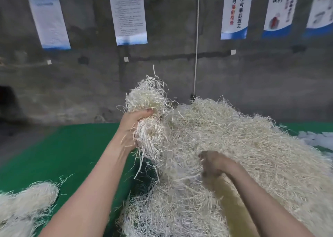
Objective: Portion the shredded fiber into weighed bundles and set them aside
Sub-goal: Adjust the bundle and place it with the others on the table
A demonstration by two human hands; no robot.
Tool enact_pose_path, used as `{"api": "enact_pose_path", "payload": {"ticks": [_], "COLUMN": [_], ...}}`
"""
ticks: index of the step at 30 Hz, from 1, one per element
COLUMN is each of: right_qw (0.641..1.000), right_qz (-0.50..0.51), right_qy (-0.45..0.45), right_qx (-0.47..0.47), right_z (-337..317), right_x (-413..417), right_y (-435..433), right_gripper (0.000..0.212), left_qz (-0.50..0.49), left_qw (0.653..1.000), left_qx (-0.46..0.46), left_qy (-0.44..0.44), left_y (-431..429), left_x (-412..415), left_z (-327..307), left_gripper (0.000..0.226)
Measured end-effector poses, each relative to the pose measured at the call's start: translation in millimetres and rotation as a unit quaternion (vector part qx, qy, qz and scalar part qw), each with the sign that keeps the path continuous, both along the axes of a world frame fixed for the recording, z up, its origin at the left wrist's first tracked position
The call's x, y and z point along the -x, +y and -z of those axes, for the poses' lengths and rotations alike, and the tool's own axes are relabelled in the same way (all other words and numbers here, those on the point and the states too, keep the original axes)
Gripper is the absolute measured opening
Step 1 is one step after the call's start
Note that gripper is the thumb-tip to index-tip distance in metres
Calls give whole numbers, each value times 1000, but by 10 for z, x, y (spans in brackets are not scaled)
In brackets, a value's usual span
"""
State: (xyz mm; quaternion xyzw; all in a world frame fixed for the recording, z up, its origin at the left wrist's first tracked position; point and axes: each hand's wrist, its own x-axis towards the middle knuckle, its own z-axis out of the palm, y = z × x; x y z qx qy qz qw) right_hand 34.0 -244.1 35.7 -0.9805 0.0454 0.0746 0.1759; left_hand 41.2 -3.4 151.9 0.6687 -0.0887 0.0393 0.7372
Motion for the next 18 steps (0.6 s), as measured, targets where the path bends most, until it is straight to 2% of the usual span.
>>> {"api": "enact_pose_path", "payload": {"ticks": [2, 5, 7, 8, 10, 11, 12, 13, 14, 15, 16, 17, 18], "right_qw": [999, 970, 940, 933, 946, 962, 977, 978, 958, 923, 890, 874, 876], "right_qz": [-23, -76, -122, -136, -161, -149, -112, -62, -10, 36, 64, 70, 53], "right_qy": [-38, -112, -33, 40, 153, 145, 90, 20, -56, -125, -184, -229, -258], "right_qx": [-12, -202, -316, -330, -235, -178, -156, -199, -280, -362, -412, -422, -405], "right_z": [-488, -784, -650, -493, -165, -14, 67, 69, 8, -107, -224, -325, -370], "right_x": [72, 108, 76, 37, -22, -69, -131, -187, -229, -240, -257, -271, -282], "right_y": [-9, 203, 479, 627, 839, 860, 833, 772, 706, 646, 591, 546, 521], "right_gripper": [69, 88, 93, 86, 50, 35, 22, 13, 17, 23, 28, 31, 31], "left_qz": [-1, 17, 37, 47, 50, 60, 83, 127, 176, 202, 199, 171, 109], "left_qw": [1000, 1000, 999, 999, 999, 998, 993, 980, 954, 911, 850, 774, 701], "left_qx": [-8, -2, -8, -9, -18, -34, -71, -135, -230, -356, -487, -610, -703], "left_qy": [-1, 1, 0, -3, -2, -15, -41, -68, -72, -49, -22, -22, -51], "left_y": [-10, -44, -87, -105, -86, -48, 6, 59, 101, 103, 65, 14, -31], "left_x": [5, 3, 17, 24, 16, -5, -36, -81, -143, -207, -249, -278, -330], "left_z": [-5, -31, -36, -50, -67, -62, -48, -13, 49, 135, 244, 358, 456], "left_gripper": [17, 16, 19, 23, 28, 22, 19, 30, 55, 82, 97, 95, 80]}}
